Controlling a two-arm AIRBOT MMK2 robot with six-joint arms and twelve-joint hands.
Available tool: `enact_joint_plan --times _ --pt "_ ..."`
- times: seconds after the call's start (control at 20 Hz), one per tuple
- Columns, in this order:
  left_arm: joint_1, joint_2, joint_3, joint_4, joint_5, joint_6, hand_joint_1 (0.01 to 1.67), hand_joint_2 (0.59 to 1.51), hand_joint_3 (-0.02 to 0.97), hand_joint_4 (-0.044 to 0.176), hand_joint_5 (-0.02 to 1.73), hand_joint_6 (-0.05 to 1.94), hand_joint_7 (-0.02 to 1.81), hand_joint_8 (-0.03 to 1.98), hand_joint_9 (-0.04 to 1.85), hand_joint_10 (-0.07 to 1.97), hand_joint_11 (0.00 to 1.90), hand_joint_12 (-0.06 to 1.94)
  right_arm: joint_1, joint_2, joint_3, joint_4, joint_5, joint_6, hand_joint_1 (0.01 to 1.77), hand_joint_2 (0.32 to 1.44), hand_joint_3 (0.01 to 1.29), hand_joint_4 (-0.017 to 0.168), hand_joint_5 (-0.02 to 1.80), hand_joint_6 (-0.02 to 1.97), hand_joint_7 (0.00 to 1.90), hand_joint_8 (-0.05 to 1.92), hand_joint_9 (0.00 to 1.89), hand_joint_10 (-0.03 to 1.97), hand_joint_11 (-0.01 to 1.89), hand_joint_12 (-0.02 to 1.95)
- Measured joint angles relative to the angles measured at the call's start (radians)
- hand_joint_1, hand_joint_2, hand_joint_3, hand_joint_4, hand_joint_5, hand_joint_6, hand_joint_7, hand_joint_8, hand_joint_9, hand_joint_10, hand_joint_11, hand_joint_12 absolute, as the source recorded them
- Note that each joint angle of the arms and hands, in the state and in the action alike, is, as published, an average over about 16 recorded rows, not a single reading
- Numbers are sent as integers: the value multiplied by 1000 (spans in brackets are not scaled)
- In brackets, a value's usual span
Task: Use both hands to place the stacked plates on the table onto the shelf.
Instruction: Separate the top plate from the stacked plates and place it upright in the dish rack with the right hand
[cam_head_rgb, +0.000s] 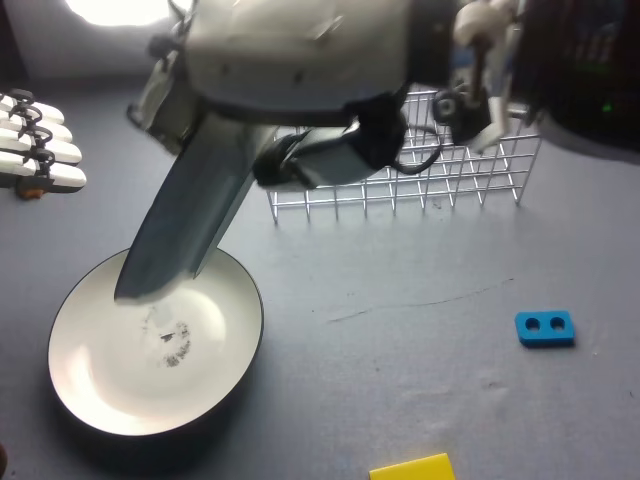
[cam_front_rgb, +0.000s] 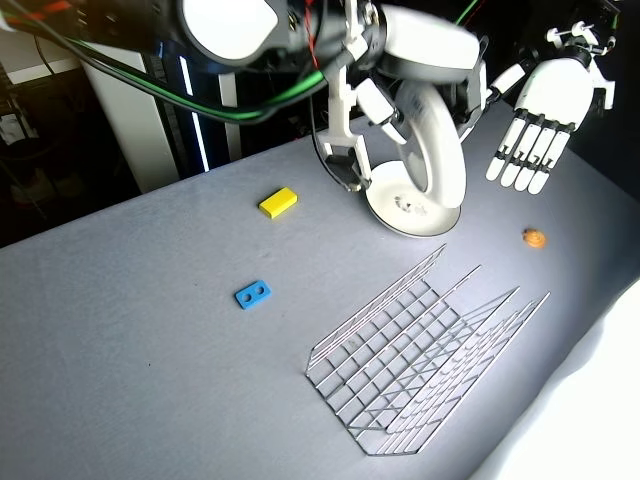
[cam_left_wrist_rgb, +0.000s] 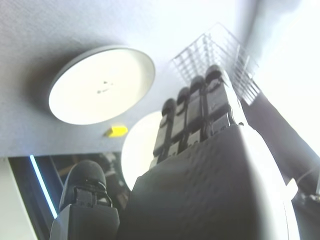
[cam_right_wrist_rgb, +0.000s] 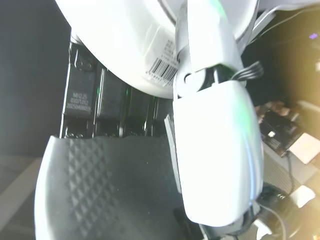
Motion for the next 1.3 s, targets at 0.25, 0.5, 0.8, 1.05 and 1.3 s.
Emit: enact_joint_plan --times 0.25,0.5,0.8,1.05,1.3 --pt "4 0 -24 21 7 -2 23 1168 20 7 31 19 22 9 21 4 19 -5 49 73 -9 -41 48 165 1341 964 17 -1 889 1019 1023 866 1054 1002 926 993" --pt "20 0 -55 39 23 -1 23 1169 20 7 28 19 18 9 22 4 21 -5 80 130 17 -112 99 372 1342 964 17 -1 886 1011 1019 871 1057 1005 932 996" --pt "51 -1 -91 51 43 0 23 1174 20 7 28 19 20 9 22 4 21 -6 112 168 85 -160 113 599 1344 963 17 -2 877 1020 1002 896 1052 1030 923 1011" --pt "81 -7 -110 59 62 1 23 1179 20 7 23 19 18 9 21 4 20 -6 136 180 147 -180 73 736 1348 963 17 -4 880 1013 1009 890 1050 1033 918 1017" --pt "108 -16 -116 62 78 10 23 1184 20 6 20 19 18 9 21 4 18 -6 160 179 193 -178 3 820 1354 963 18 -6 888 1015 1013 884 1047 1031 912 1018"
